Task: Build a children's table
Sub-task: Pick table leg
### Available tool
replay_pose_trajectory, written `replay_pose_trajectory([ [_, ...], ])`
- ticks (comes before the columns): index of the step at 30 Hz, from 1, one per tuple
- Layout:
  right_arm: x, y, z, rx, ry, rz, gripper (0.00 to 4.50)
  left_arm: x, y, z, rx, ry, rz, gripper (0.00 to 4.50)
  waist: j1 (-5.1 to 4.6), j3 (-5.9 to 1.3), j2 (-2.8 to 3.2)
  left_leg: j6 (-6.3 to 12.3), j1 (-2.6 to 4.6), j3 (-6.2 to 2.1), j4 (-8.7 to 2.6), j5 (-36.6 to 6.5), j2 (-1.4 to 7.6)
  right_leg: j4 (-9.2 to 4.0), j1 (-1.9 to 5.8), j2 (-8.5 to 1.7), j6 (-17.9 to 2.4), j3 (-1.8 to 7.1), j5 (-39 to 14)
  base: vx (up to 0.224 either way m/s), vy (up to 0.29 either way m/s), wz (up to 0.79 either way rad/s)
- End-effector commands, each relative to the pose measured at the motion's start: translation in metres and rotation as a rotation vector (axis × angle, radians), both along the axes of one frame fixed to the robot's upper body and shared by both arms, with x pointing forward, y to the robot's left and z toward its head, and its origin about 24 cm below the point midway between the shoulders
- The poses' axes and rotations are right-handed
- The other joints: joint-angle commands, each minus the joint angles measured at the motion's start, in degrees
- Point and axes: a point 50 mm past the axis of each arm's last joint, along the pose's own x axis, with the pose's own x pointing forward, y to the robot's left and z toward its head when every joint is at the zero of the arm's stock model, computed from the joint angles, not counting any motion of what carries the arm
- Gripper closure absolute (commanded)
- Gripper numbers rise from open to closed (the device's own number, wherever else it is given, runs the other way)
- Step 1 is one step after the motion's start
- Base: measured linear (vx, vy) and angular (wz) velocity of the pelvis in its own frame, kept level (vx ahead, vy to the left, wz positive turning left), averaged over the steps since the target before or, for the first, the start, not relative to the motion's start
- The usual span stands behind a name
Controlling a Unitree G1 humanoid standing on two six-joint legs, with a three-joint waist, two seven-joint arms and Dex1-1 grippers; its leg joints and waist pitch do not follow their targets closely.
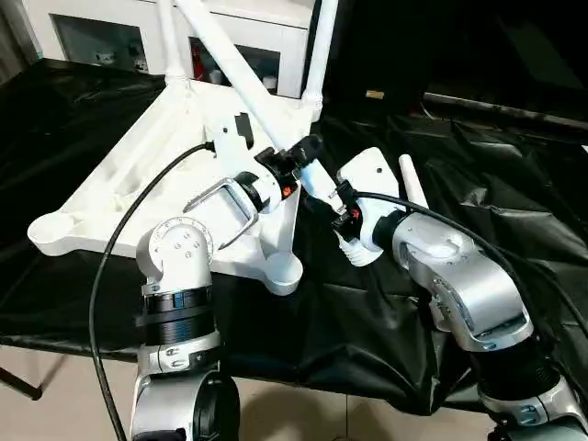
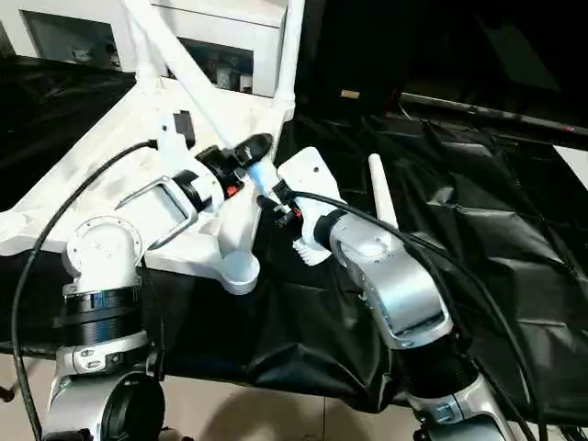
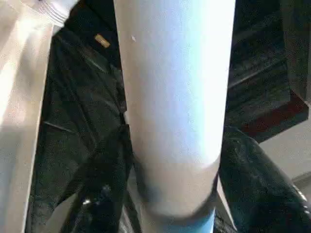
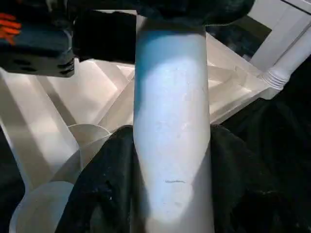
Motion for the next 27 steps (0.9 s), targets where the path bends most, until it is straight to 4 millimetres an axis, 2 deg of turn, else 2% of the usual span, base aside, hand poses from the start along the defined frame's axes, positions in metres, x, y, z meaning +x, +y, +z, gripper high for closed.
replay_pose_trajectory([
  [1, 0.002, -0.001, 0.004, -0.007, -0.03, -0.011, 2.67, 0.001, -0.009, 0.004, 0.025, -0.009, -0.014, 1.98, 0.02, -3.93, 0.34, 0.73, 0.87, -0.35, -3.46, -0.64, 1.69, -3.29, 3.72, -3.59, -9.93, 2.75, 4.63, 0.0, 0.0, 0.0],
  [4, 0.003, 0.0, 0.004, -0.009, -0.033, -0.008, 2.67, 0.0, -0.011, 0.005, 0.02, -0.014, -0.021, 2.33, -0.03, -3.9, 0.29, 0.47, 0.92, -0.36, -3.48, -1.23, 1.76, -3.34, 3.7, -3.58, -10.05, 2.72, 3.77, 0.0, 0.0, 0.0],
  [6, 0.003, 0.0, 0.005, 0.007, -0.036, 0.003, 2.67, -0.001, -0.011, 0.006, 0.015, -0.021, -0.031, 2.36, 0.0, -3.91, 0.31, 0.42, 0.91, -0.36, -3.46, -1.16, 1.73, -3.29, 3.7, -3.59, -10.16, 2.72, 3.88, 0.0, 0.0, 0.0],
  [7, 0.003, 0.0, 0.005, 0.009, -0.035, 0.004, 1.97, -0.001, -0.011, 0.006, 0.014, -0.021, -0.031, 2.49, 0.0, -3.92, 0.29, 0.45, 0.91, -0.34, -3.45, -1.27, 1.73, -3.3, 3.69, -3.58, -10.18, 2.71, 3.84, 0.0, 0.0, 0.0],
  [10, 0.002, -0.002, 0.008, 0.056, -0.023, 0.034, 1.92, -0.001, -0.011, 0.008, 0.024, -0.041, -0.059, 2.58, 0.03, -4.0, 0.24, 0.89, 0.87, -0.34, -3.36, -0.79, 1.73, -3.16, 3.75, -3.6, -10.3, 2.74, 4.88, 0.0, 0.0, 0.0],
  [11, 0.003, -0.003, 0.008, 0.059, -0.021, 0.035, 1.64, -0.002, -0.011, 0.008, 0.027, -0.043, -0.061, 2.6, 0.05, -3.96, 0.27, 1.05, 0.89, -0.33, -3.4, -0.91, 1.69, -3.19, 3.72, -3.57, -10.31, 2.72, 4.71, 0.0, 0.0, 0.0],
  [12, 0.003, -0.005, 0.009, 0.068, -0.016, 0.034, 1.64, -0.002, -0.011, 0.008, 0.035, -0.051, -0.069, 2.6, 0.07, -3.99, 0.28, 1.12, 0.9, -0.3, -3.36, -0.74, 1.71, -3.16, 3.7, -3.56, -10.4, 2.74, 4.76, 0.0, 0.0, 0.0],
  [13, 0.006, -0.023, 0.015, 0.162, 0.087, 0.064, 1.52, -0.006, -0.008, 0.014, 0.105, -0.135, -0.183, 2.64, 0.14, -4.02, 0.19, 1.3, 0.96, -0.34, -3.37, -0.81, 1.67, -3.16, 3.73, -3.54, -10.23, 2.68, 4.59, 0.0, 0.0, 0.0],
  [14, 0.005, -0.028, 0.014, 0.173, 0.125, 0.076, 1.52, -0.007, -0.007, 0.015, 0.121, -0.159, -0.219, 2.64, 0.3, -4.11, 0.34, 1.99, 1.11, -0.39, -3.41, -1.32, 1.58, -2.99, 3.76, -3.43, -9.8, 2.65, 3.59, 0.0, 0.0, 0.0],
  [15, 0.005, -0.032, 0.013, 0.181, 0.15, 0.085, 1.52, -0.008, -0.006, 0.016, 0.132, -0.173, -0.242, 2.64, 0.25, -3.95, 0.36, 1.85, 1.14, -0.36, -3.47, -1.37, 1.7, -3.04, 3.6, -3.33, -9.72, 2.61, 3.24, 0.0, 0.0, 0.0],
  [17, 0.003, -0.044, 0.008, 0.195, 0.234, 0.125, 1.52, -0.011, -0.003, 0.021, 0.163, -0.221, -0.326, 2.64, 0.21, -3.95, 0.31, 1.41, 0.99, -0.28, -3.41, -0.52, 1.68, -3.03, 3.7, -3.45, -10.78, 2.58, 4.23, 0.0, 0.0, 0.0],
  [18, 0.003, -0.044, 0.008, 0.195, 0.234, 0.125, 1.52, -0.011, -0.003, 0.021, 0.163, -0.221, -0.326, 2.65, 0.44, -4.04, 0.41, 1.49, 1.09, -0.23, -3.36, 0.0, 1.74, -2.9, 3.69, -3.55, -11.13, 2.64, 4.68, 0.0, 0.0, 0.0],
  [19, 0.001, -0.049, 0.005, 0.204, 0.275, 0.153, 1.52, -0.013, 0.0, 0.023, 0.174, -0.242, -0.361, 2.65, 0.46, -3.99, 0.26, 1.52, 0.99, -0.21, -3.41, -0.02, 1.66, -2.99, 3.86, -3.64, -11.52, 2.61, 4.28, 0.0, 0.0, 0.0],
  [21, -0.005, -0.055, 0.002, 0.234, 0.346, 0.219, 1.52, -0.014, 0.006, 0.03, 0.181, -0.283, -0.417, 2.65, 0.5, -3.99, 0.4, 1.44, 1.03, -0.18, -3.4, -0.26, 1.72, -3.06, 3.83, -3.71, -12.11, 2.61, 3.55, 0.0, 0.0, 0.0],
  [25, -0.013, -0.058, 0.002, 0.29, 0.432, 0.3, 1.52, -0.02, 0.012, 0.045, 0.145, -0.352, -0.514, 2.66, 0.54, -4.06, 0.38, 1.03, 1.0, -0.28, -3.45, -0.49, 1.74, -3.0, 3.91, -3.82, -12.93, 2.47, 2.39, 0.0, 0.0, 0.0],
  [27, -0.013, -0.058, 0.002, 0.29, 0.432, 0.3, 1.52, -0.02, 0.012, 0.045, 0.145, -0.352, -0.514, 2.66, 0.5, -3.92, 0.42, 0.72, 1.04, -0.2, -3.48, -1.09, 1.85, -3.14, 3.73, -3.89, -13.27, 2.48, 1.45, 0.0, 0.0, 0.0],
])
